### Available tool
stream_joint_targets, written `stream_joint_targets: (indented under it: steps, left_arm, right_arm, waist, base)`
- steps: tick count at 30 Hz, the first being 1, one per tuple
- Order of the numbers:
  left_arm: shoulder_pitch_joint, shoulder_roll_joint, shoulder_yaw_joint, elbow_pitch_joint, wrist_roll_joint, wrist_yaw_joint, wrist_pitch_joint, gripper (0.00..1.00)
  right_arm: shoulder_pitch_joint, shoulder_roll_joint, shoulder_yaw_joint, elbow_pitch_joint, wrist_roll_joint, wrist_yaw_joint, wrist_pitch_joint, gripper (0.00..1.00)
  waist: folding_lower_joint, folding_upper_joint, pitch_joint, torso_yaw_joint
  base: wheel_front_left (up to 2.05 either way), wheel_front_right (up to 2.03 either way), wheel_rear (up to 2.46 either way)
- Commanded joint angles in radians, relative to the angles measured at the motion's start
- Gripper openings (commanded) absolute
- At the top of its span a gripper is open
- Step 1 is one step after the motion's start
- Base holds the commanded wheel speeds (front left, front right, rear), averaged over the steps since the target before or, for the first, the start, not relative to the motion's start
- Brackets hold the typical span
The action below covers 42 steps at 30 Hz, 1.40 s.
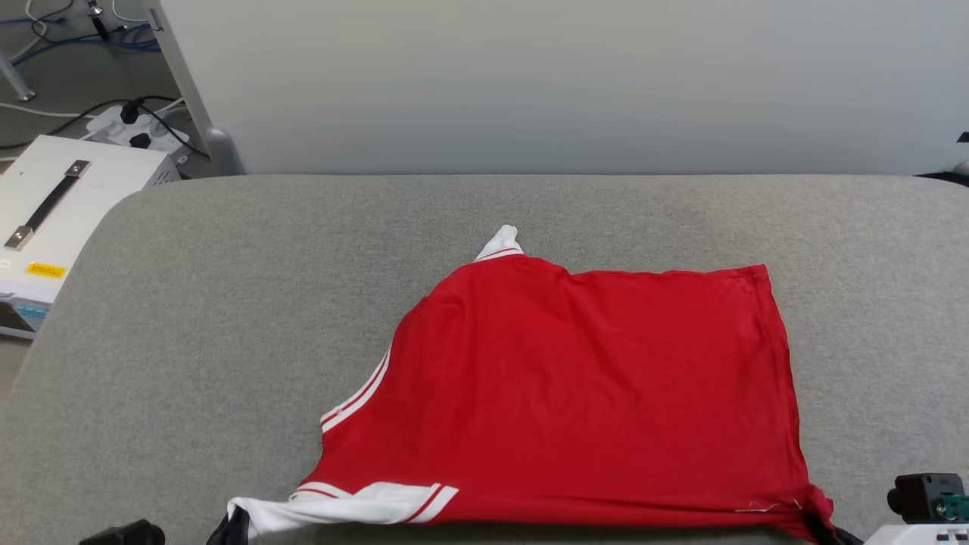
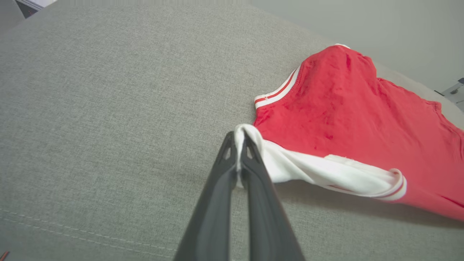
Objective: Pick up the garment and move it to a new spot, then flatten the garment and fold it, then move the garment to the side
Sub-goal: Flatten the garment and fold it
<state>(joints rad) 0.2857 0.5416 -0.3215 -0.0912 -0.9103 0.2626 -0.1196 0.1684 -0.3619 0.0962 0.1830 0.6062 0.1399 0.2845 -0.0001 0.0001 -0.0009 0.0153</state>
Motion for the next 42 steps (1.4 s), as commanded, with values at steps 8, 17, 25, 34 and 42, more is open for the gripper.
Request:
stream_joint_targets:
  steps: [8, 17, 25, 34, 42]
  left_arm:
    - [-0.212, 0.004, -0.056, -0.002, 0.059, -0.036, 0.056, 0.00]
    - [-0.465, -0.068, -0.116, 0.192, 0.087, -0.130, 0.071, 0.00]
    - [-0.615, -0.131, -0.137, 0.421, 0.107, -0.229, -0.014, 0.00]
    - [-0.713, -0.186, -0.161, 0.616, 0.083, -0.321, -0.028, 0.35]
    - [-0.687, -0.154, -0.132, 0.633, 0.084, -0.301, -0.076, 1.00]
  right_arm:
    - [-0.043, 0.060, -0.103, -0.168, -0.111, -0.009, 0.112, 0.00]
    - [-0.209, 0.079, -0.119, -0.136, -0.177, -0.009, 0.158, 0.00]
    - [-0.305, 0.081, -0.075, -0.008, -0.185, -0.009, 0.103, 0.00]
    - [-0.367, 0.077, -0.014, 0.104, -0.173, -0.009, -0.045, 1.00]
    - [-0.331, 0.096, -0.034, 0.079, -0.219, -0.009, -0.294, 1.00]
  waist:
    - [0.0001, -0.0001, 0.067, -0.005]
    - [0.0001, -0.0001, 0.185, -0.014]
    - [0.0001, -0.0001, 0.247, -0.010]
    - [0.0001, -0.0001, 0.253, -0.012]
    - [0.0001, -0.0001, 0.174, -0.023]
  base:
    - [0.00, 0.00, 0.00]
    - [0.00, 0.00, 0.00]
    - [0.00, 0.00, 0.00]
    - [0.00, 0.00, 0.00]
    - [0.00, 0.00, 0.00]
